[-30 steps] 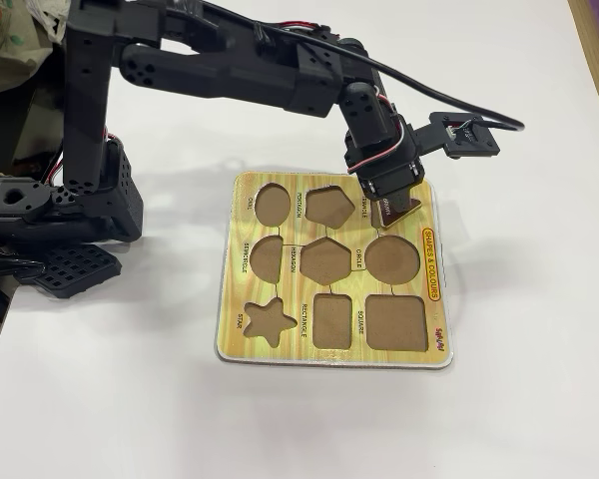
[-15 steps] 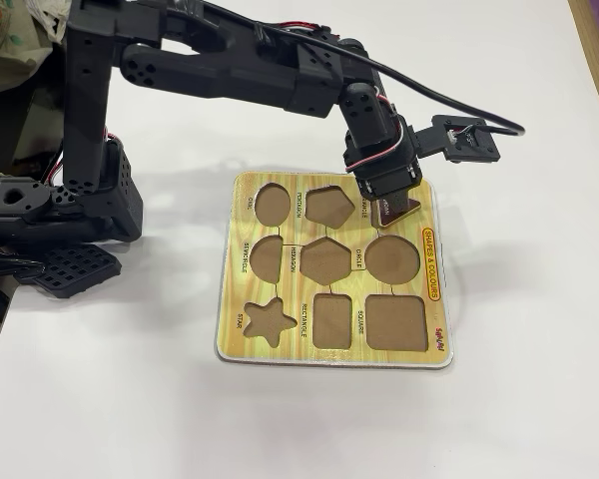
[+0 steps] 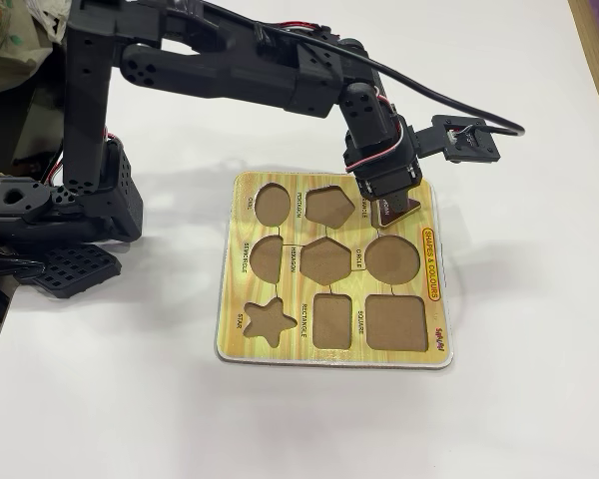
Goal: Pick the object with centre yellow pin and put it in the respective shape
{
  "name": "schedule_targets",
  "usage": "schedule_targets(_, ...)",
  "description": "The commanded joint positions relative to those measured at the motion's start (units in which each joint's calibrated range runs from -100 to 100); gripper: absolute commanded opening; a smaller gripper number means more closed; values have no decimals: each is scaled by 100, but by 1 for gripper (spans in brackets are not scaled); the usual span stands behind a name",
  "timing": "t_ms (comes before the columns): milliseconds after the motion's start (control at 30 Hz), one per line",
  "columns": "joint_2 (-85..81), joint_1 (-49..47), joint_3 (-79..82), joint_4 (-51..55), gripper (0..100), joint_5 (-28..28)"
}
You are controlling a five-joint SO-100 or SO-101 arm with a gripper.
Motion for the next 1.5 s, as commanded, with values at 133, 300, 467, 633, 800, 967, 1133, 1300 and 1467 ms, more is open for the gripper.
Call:
schedule_targets(133, -55, -36, -189, 17, 5, -14)
schedule_targets(300, 87, -46, -198, 17, 5, -161)
schedule_targets(467, 104, -46, -207, 0, 5, -223)
schedule_targets(633, 96, -46, -198, 8, 5, -223)
schedule_targets(800, 104, -46, -207, 8, 5, -229)
schedule_targets(967, 104, -46, -207, -18, 5, -229)
schedule_targets(1133, 104, -46, -198, 8, 5, -349)
schedule_targets(1300, 54, -46, -198, 0, 5, -391)
schedule_targets(1467, 54, -65, -189, 8, 5, -412)
